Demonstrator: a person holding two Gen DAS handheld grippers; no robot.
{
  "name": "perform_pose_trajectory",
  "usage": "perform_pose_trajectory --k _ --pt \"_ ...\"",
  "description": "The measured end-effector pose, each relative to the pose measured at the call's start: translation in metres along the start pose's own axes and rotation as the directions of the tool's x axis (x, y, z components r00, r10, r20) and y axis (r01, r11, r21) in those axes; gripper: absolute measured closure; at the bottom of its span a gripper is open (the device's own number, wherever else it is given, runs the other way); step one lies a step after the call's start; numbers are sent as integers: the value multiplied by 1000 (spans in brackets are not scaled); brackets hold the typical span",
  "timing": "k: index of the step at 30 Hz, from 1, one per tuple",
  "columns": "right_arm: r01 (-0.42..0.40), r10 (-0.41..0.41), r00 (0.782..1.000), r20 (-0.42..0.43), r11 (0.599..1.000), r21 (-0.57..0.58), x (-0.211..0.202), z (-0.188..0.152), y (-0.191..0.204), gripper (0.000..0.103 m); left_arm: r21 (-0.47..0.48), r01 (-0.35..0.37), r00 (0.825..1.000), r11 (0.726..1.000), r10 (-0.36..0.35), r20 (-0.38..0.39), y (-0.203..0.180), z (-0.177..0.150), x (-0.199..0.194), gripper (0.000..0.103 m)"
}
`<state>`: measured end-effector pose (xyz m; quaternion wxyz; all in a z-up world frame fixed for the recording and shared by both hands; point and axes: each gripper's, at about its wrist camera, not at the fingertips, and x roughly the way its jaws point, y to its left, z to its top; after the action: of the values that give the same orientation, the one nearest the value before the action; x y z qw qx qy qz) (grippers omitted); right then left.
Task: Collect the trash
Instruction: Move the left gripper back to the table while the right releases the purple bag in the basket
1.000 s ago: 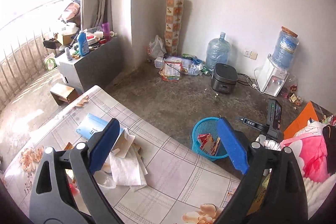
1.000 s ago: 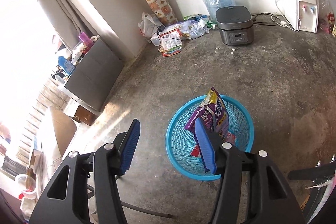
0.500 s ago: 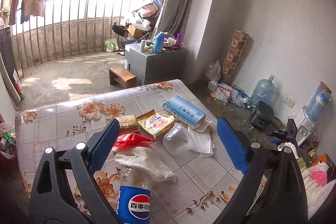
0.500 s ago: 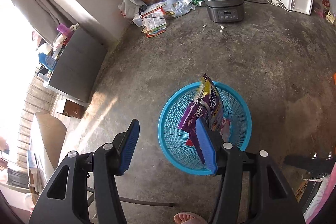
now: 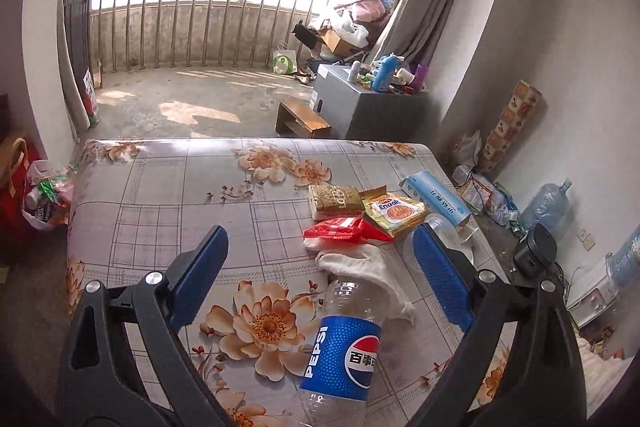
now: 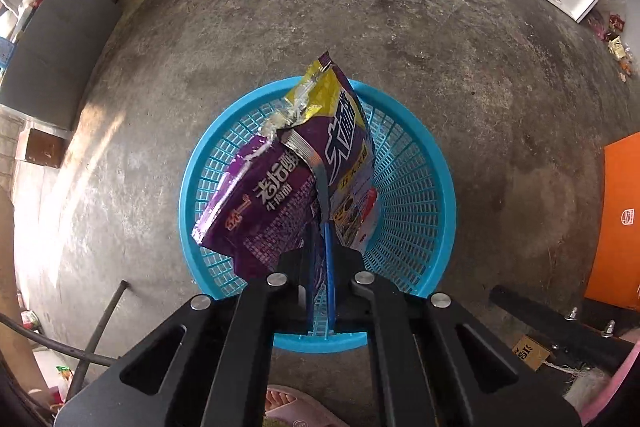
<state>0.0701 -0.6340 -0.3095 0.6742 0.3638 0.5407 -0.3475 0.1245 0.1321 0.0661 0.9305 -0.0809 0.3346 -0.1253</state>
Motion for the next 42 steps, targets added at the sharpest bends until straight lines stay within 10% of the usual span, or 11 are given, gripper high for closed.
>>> perform_pose_trajectory --k 7,13,14,16,21,24,27,30,42 --pt "67 -68 997 -27 997 -42 39 -21 0 100 21 -22 999 1000 22 -23 -10 5 15 14" --pt "-69 62 989 136 996 50 -14 -10 -9 98 29 -38 998 999 39 -41 -14 5 21 14" --pt "-85 76 985 154 995 50 -22 -5 -8 95 28 -36 998 999 37 -46 -14 5 23 14" --pt "-107 97 981 170 993 49 -34 8 -2 58 23 -29 998 999 30 -52 -16 4 25 14" --pt "-59 61 990 127 998 -16 -25 41 29 43 29 -9 999 1000 10 -51 -24 2 24 14" --pt "19 -18 1000 21 999 -37 6 52 37 43 41 -12 998 999 14 -53 -27 0 24 14" --pt "56 -56 998 -16 998 -25 24 45 28 80 42 -25 998 999 28 -59 -25 -1 23 14" --pt "45 -45 999 -1 998 -38 30 32 19 91 45 -43 997 998 46 -67 -22 -2 23 14" --pt "105 -109 993 -51 993 -62 106 -1 1 92 52 -79 994 996 82 -69 -22 -2 24 14"
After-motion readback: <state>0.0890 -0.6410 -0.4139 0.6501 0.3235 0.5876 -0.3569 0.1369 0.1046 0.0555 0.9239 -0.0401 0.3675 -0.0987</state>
